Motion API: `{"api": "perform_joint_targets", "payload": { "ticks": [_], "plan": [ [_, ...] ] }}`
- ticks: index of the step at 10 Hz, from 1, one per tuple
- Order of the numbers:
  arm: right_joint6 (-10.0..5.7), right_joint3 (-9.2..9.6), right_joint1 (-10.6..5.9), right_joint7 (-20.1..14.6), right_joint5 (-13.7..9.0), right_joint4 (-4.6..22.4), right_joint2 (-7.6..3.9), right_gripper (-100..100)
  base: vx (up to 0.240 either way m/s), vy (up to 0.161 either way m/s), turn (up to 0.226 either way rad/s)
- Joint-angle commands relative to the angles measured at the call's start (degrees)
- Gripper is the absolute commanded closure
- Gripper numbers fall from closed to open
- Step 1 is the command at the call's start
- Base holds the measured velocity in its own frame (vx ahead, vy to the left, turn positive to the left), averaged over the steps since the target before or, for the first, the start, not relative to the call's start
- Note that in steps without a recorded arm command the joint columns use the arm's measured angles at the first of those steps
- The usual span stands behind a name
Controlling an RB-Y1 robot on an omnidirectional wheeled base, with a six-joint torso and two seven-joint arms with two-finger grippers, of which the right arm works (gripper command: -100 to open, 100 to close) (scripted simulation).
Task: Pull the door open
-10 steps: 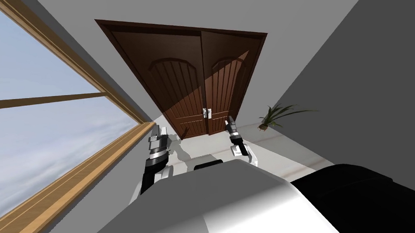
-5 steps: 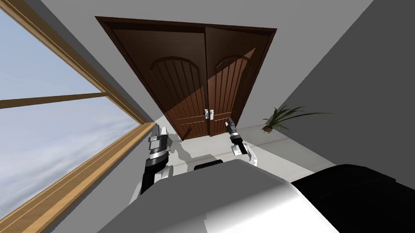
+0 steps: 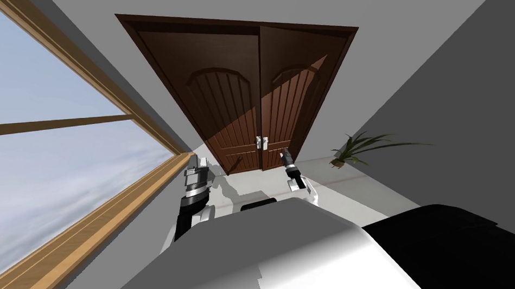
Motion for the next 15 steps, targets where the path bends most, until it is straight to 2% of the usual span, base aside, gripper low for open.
{"api": "perform_joint_targets", "payload": {
  "ticks": [1, 15],
  "plan": [
    [0.09, -0.57, -0.59, -0.7, 0.5, 2.0, -0.27, -100, 0.088, 0.018, 0.048],
    [2.66, -5.37, -6.85, -6.4, 5.2, 17.8, -2.38, -100, 0.120, 0.019, 0.049]
  ]
}}
